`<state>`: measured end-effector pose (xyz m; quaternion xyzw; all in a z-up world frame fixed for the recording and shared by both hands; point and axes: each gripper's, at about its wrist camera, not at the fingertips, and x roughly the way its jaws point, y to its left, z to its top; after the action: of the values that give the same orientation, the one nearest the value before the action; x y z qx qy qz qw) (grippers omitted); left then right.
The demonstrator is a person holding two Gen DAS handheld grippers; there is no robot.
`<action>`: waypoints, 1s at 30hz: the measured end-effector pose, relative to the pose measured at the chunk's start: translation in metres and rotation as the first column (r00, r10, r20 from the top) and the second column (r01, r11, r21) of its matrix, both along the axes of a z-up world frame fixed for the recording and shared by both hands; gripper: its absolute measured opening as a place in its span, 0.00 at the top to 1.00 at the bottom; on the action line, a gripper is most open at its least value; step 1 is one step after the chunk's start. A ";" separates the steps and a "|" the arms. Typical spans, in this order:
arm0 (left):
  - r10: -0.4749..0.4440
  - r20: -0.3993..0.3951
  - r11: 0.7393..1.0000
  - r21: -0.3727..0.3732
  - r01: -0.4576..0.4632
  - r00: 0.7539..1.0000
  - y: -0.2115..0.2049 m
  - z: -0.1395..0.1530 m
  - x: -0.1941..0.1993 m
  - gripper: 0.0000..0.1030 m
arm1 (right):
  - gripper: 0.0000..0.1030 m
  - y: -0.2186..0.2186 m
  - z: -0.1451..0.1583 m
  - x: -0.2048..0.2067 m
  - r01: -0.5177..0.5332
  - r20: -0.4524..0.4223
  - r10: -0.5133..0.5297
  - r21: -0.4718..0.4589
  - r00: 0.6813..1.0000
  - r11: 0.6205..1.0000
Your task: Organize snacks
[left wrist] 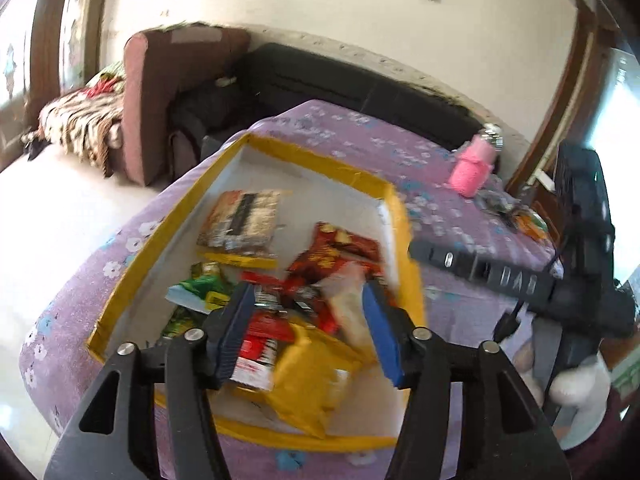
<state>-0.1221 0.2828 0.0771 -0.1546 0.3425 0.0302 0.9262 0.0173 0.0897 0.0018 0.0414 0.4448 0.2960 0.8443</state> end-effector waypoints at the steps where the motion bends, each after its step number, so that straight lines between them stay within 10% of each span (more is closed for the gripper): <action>1: -0.010 0.019 1.000 0.005 0.010 1.000 -0.006 0.005 -0.003 0.39 | 0.58 -0.009 0.001 -0.010 0.007 0.006 -0.007 0.000 1.000 1.000; 17: -0.054 0.193 0.973 0.229 0.009 0.980 -0.114 0.047 -0.035 0.17 | 0.50 -0.130 0.005 -0.114 0.156 0.166 -0.150 -0.028 0.975 0.987; 30: -0.044 0.146 0.959 0.283 0.001 0.988 -0.128 0.044 -0.048 0.17 | 0.44 -0.132 -0.005 -0.140 0.153 0.147 -0.150 -0.007 0.978 0.988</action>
<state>-0.1701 0.1545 0.1213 -0.0188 0.2653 0.0563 0.9623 -0.1225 -0.0421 -0.0035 0.0457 0.3798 0.2291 0.8951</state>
